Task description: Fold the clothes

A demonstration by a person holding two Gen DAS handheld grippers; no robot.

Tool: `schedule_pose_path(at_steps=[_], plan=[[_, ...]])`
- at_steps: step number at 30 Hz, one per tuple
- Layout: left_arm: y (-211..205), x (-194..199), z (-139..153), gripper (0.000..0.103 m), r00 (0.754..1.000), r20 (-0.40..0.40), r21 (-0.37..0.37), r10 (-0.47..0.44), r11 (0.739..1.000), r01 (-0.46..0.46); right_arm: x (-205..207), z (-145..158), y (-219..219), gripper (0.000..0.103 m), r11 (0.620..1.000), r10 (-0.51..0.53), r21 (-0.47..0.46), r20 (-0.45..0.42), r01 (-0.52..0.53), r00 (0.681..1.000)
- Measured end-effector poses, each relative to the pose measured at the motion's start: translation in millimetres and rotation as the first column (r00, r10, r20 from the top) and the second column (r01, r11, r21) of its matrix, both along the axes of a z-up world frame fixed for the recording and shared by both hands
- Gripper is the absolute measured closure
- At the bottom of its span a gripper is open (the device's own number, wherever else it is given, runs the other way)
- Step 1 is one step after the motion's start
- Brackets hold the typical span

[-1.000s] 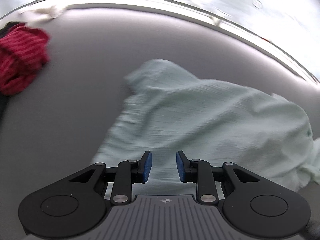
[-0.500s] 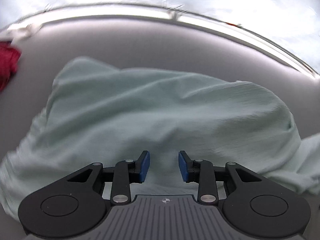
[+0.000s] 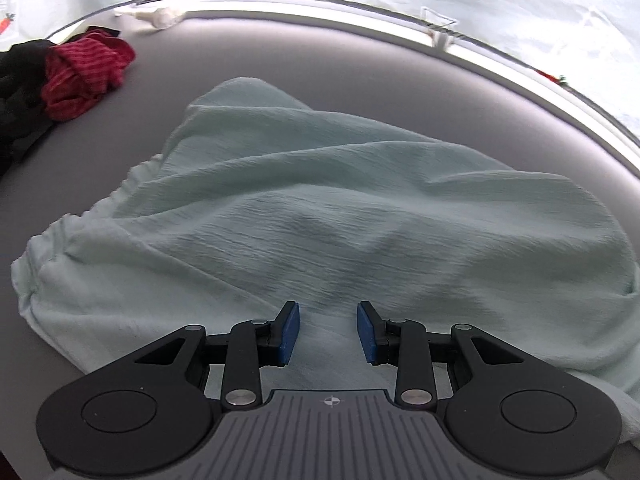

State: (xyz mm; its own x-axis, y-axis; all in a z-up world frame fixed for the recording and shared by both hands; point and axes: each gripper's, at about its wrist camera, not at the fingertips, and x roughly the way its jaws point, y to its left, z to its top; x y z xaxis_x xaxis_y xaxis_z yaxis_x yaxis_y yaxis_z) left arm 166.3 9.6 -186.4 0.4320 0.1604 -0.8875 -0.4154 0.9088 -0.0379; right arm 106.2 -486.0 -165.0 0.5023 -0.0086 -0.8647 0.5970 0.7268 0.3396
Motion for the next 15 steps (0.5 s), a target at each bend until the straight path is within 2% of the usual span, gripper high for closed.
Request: schedule_pose_path(at_steps=[3,6,10,13,15], plan=[[9,-2,-2,0.067,1.0,-0.012,0.02,0.005,1.0,-0.005,-9,15,-3,0.099,1.0,-0.005,0.011,0.009,0.005,1.0],[21,0,-6,0.067,1.0,-0.027,0.035,0.008,0.999,-0.007,-40,53,-12,0.099,0.999,-0.043,-0.012,0.07,0.044,0.997],[33,0,-9,0.067,0.999,-0.031,0.019,0.019,1.0,-0.019,-85,113,-25,0.099,0.991,-0.106,-0.065,0.132,0.116,0.985],[37,1,-8,0.067,1.0,-0.03,0.018,-0.001,1.0,0.001,-87,154,-25,0.1,0.983,-0.127,-0.112,0.179,0.148,0.976],[37,3,-10,0.067,0.999,-0.032,0.033,-0.016,0.999,0.017,-67,175,-18,0.1,0.977,-0.123,-0.146,0.222,0.157,0.967]])
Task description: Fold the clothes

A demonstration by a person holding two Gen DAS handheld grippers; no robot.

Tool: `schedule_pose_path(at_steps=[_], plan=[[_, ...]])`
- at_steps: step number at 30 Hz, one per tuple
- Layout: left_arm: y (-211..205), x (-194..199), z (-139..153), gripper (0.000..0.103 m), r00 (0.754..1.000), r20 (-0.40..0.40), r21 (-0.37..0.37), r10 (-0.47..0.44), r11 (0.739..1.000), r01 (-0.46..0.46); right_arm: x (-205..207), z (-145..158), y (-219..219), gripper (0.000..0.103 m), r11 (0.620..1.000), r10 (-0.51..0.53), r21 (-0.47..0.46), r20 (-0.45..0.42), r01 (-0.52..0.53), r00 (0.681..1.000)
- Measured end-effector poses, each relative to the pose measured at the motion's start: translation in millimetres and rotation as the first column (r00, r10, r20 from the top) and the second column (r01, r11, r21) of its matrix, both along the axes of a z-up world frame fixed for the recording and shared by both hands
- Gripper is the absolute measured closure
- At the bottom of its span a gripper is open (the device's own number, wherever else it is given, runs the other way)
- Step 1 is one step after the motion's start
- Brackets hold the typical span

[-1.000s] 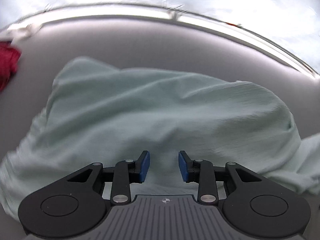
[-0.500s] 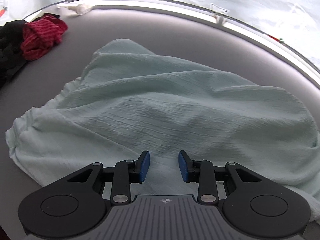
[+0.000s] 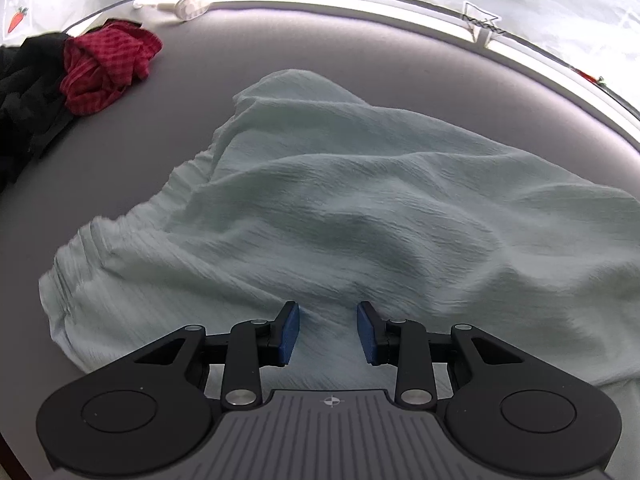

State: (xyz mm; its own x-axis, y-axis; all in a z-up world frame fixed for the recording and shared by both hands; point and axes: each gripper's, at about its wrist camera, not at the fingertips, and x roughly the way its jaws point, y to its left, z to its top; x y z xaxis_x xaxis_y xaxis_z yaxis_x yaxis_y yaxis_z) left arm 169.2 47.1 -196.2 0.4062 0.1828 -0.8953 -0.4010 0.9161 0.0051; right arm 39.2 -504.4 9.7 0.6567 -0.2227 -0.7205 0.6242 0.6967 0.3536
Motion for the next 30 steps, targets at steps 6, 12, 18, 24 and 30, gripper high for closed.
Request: schedule_pose_path(at_steps=[6,12,18,24,30], plan=[[6,1,-11,0.065,1.0,-0.01,0.003,0.007,1.0,-0.007,89,-16,21,0.099,0.983,0.079,-0.158,-0.107,-0.095,0.991],[0,-6,-3,0.064,1.0,0.014,0.037,-0.016,0.999,0.016,107,-82,26,0.079,0.977,0.153,-0.109,-0.24,-0.183,0.959],[-75,-28,28,0.062,0.972,0.116,-0.067,-0.202,0.975,0.211,41,-96,-59,0.043,0.998,0.008,-0.06,-0.159,-0.018,0.987],[-182,-45,44,0.059,0.855,0.202,-0.099,-0.477,0.859,0.502,12,-140,-117,0.043,0.989,-0.029,0.135,-0.169,0.052,0.985],[-294,-58,29,0.057,0.605,0.198,0.043,-0.771,0.623,0.781,-9,-161,-103,0.047,0.983,0.083,0.178,-0.174,-0.052,0.981]])
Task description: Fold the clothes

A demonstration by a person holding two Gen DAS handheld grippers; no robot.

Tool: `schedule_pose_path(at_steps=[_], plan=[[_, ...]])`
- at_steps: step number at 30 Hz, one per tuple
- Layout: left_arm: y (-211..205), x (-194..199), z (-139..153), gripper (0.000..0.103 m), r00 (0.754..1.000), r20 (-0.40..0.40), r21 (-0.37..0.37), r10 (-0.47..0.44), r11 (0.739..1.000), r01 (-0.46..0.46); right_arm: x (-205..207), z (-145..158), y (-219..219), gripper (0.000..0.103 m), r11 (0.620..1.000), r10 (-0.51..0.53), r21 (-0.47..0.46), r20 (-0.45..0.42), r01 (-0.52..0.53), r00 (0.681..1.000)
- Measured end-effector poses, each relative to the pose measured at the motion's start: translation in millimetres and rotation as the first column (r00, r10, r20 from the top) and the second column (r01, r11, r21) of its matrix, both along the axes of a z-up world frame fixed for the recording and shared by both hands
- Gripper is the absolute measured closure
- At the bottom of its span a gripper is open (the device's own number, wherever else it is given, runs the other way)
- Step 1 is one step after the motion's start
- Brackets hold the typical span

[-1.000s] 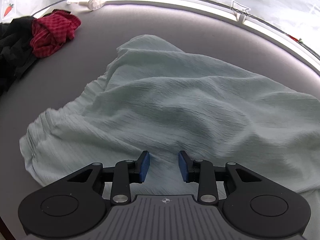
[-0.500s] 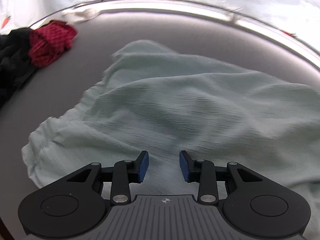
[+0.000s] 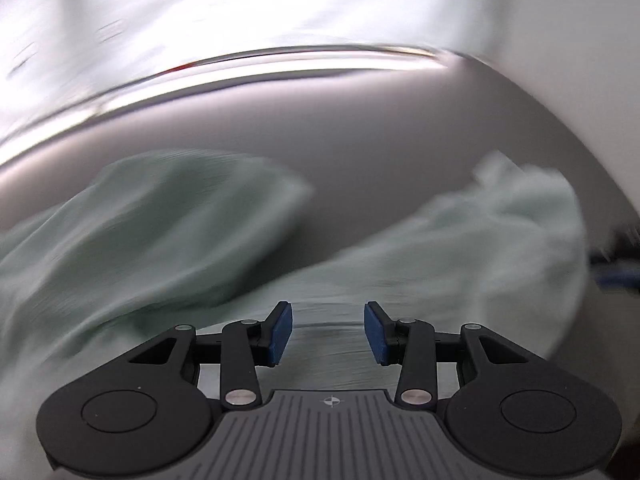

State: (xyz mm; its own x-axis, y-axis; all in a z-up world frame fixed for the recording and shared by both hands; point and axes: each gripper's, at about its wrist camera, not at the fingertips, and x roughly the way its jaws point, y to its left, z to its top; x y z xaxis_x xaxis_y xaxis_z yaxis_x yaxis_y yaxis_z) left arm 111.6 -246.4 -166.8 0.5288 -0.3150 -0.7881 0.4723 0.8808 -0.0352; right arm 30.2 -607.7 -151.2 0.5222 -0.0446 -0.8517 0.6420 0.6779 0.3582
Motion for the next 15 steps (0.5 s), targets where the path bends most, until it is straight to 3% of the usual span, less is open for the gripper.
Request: schedule_pose_path(at_steps=[2,5,8,9,10,15], plan=[[-28,1,-10,0.056,0.997,0.011,0.045,-0.082,0.996,0.081,1,1,4,0.047,1.0,0.011,0.006,-0.001,-0.011,1.0],[-42,3,-14,0.046,0.993,-0.009,0.005,-0.117,0.993,0.117,7,-7,8,0.053,1.0,0.022,0.02,-0.024,-0.021,0.999],[-55,3,-15,0.04,0.986,-0.01,-0.042,-0.165,0.986,0.164,12,-16,10,0.071,0.999,0.017,0.042,-0.056,-0.014,0.998],[-58,3,-16,0.04,0.983,-0.011,-0.051,-0.184,0.982,0.183,12,-17,11,0.088,0.999,0.018,0.028,-0.049,-0.017,0.999],[-62,4,-17,0.04,0.979,-0.012,-0.059,-0.203,0.978,0.202,11,-17,12,0.096,1.0,0.021,0.02,-0.042,-0.021,0.999],[-92,-4,-19,0.04,0.956,-0.004,-0.072,-0.294,0.953,0.293,3,-13,7,0.1,1.0,0.01,0.029,0.016,-0.01,1.0]])
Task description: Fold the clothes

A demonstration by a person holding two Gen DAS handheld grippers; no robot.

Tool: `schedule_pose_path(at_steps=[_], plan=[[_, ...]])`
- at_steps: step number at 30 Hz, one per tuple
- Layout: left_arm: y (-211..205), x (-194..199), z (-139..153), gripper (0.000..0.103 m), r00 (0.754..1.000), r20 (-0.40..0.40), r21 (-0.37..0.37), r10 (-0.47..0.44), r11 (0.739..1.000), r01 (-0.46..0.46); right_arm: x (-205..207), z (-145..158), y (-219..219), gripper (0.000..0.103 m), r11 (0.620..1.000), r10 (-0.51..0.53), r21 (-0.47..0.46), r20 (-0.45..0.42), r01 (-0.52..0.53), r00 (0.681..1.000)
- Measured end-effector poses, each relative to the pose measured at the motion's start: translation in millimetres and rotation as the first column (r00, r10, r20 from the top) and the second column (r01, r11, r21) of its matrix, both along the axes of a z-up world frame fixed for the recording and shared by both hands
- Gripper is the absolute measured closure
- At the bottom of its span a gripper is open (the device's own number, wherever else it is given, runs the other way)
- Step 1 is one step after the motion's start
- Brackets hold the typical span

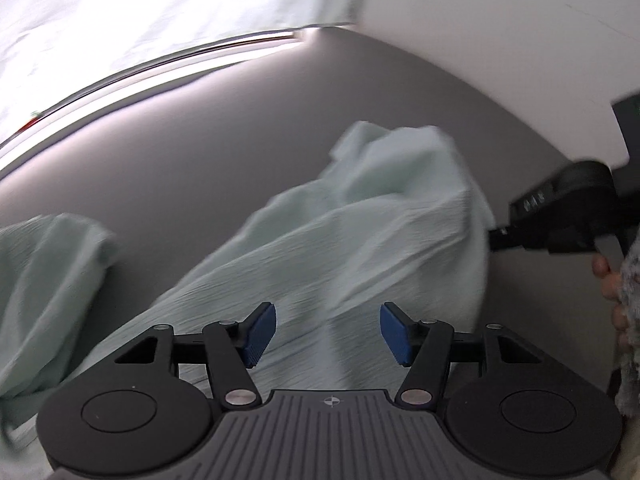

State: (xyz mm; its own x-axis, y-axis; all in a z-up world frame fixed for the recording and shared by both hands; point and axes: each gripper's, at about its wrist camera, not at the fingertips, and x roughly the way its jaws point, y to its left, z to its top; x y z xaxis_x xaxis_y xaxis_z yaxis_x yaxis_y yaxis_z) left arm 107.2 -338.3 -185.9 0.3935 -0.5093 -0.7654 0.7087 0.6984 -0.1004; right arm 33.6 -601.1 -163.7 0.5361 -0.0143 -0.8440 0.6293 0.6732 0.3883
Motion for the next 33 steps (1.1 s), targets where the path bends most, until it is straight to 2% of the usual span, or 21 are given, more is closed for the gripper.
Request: schedule_pose_path(at_steps=[4,7,8,9,11,14,16,19,22,24,26,29,32,33], plan=[[-31,-11,0,0.04,0.996,0.048,0.016,-0.077,0.997,0.077,-12,23,-6,0.1,0.999,-0.014,-0.03,0.03,0.015,0.999],[-57,-11,-10,0.04,0.987,0.102,0.072,-0.124,0.991,0.117,-14,29,-11,0.1,0.999,-0.017,-0.042,0.041,0.019,0.999],[-62,-9,-13,0.044,0.986,0.106,0.086,-0.125,0.989,0.116,-10,26,-13,0.1,0.999,-0.019,-0.045,0.041,0.021,0.999],[-66,-8,-17,0.051,0.986,0.108,0.099,-0.124,0.989,0.114,-9,23,-15,0.1,0.999,-0.023,-0.046,0.04,0.025,0.999],[-70,-6,-23,0.083,0.988,0.103,0.117,-0.118,0.987,0.106,-15,27,-14,0.1,0.999,-0.032,-0.041,0.037,0.034,0.999],[-60,-3,-18,0.098,0.993,0.086,0.078,-0.083,0.994,0.076,-17,24,-14,0.1,0.998,-0.048,-0.035,0.034,0.049,0.998],[-48,3,-5,0.099,0.998,0.047,0.024,-0.032,0.999,0.031,-20,26,-13,0.1,0.997,-0.062,-0.036,0.043,0.064,0.997],[-29,18,15,0.099,0.998,-0.009,-0.062,0.06,0.996,-0.061,-32,45,-15,0.1,0.995,-0.101,-0.011,0.093,0.102,0.991],[-4,55,43,0.099,0.981,-0.039,-0.159,0.19,0.968,-0.194,-25,79,-14,0.1,0.994,-0.096,-0.034,0.201,0.105,0.975],[5,78,53,0.099,0.969,-0.011,-0.174,0.247,0.954,-0.245,-11,105,-12,0.1,0.994,-0.061,-0.068,0.296,0.084,0.953],[10,95,56,0.099,0.958,0.022,-0.163,0.287,0.946,-0.28,1,119,-9,0.1,0.993,-0.029,-0.097,0.351,0.067,0.936],[23,143,46,0.099,0.914,0.067,-0.104,0.399,0.914,-0.392,41,130,-4,0.099,0.986,0.047,-0.165,0.417,0.025,0.908],[33,177,21,0.098,0.878,0.035,-0.017,0.478,0.878,-0.478,71,129,-6,0.097,0.985,0.077,-0.175,0.419,-0.003,0.905],[36,185,11,0.098,0.866,0.018,0.014,0.499,0.866,-0.5,76,128,-11,0.092,0.985,0.08,-0.172,0.408,-0.009,0.91]])
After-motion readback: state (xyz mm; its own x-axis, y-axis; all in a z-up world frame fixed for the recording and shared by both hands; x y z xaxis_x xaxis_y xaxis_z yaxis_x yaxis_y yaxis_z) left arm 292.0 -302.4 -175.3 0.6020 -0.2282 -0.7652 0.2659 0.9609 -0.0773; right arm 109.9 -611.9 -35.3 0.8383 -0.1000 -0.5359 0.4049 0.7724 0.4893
